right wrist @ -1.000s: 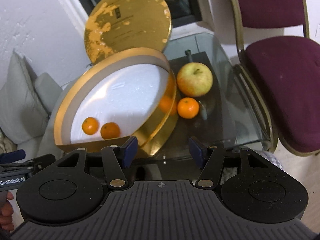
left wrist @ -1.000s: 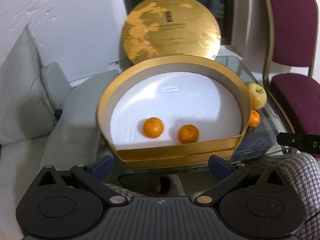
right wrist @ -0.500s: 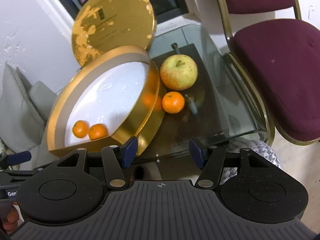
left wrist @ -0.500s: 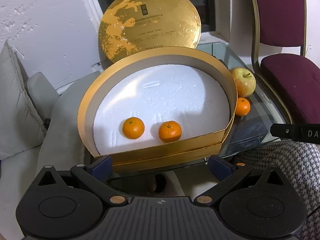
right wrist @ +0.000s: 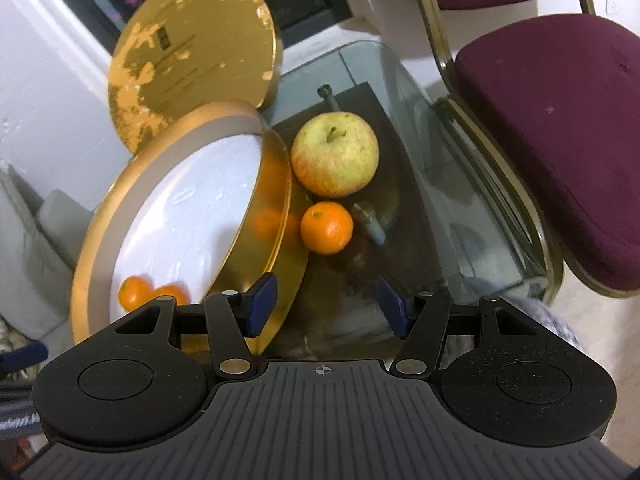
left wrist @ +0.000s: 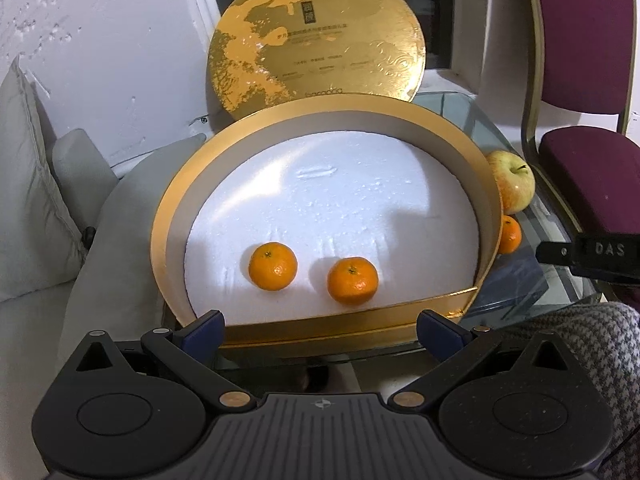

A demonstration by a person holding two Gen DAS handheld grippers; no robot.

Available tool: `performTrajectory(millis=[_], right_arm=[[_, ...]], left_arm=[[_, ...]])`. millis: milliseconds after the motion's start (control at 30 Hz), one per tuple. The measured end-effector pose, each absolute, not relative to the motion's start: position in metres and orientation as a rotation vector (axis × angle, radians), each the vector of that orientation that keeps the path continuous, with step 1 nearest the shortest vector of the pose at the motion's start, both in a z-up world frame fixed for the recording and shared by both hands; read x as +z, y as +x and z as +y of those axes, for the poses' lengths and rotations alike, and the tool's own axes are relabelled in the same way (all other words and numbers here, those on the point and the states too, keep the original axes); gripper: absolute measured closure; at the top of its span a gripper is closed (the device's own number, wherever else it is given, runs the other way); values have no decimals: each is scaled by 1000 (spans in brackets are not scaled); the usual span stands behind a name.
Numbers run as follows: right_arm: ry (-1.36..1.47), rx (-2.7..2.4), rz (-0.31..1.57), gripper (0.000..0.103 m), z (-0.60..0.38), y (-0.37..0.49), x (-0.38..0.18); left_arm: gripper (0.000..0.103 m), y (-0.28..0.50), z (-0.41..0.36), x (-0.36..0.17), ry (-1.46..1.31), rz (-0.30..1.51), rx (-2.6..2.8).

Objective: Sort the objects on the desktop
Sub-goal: 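Move the right gripper to the last mandarin beside the apple and close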

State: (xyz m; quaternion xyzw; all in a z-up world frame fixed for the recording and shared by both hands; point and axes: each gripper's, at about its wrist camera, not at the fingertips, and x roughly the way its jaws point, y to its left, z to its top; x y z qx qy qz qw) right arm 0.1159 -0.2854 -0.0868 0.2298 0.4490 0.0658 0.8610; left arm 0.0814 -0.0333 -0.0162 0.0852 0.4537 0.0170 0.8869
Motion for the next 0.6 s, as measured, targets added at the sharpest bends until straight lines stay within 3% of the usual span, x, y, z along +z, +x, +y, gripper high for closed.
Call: performTrajectory(millis=[600], right_arm=[[586, 129, 966, 48, -286, 180, -126]], left_arm=[[1, 107, -30, -31, 167, 982, 49]])
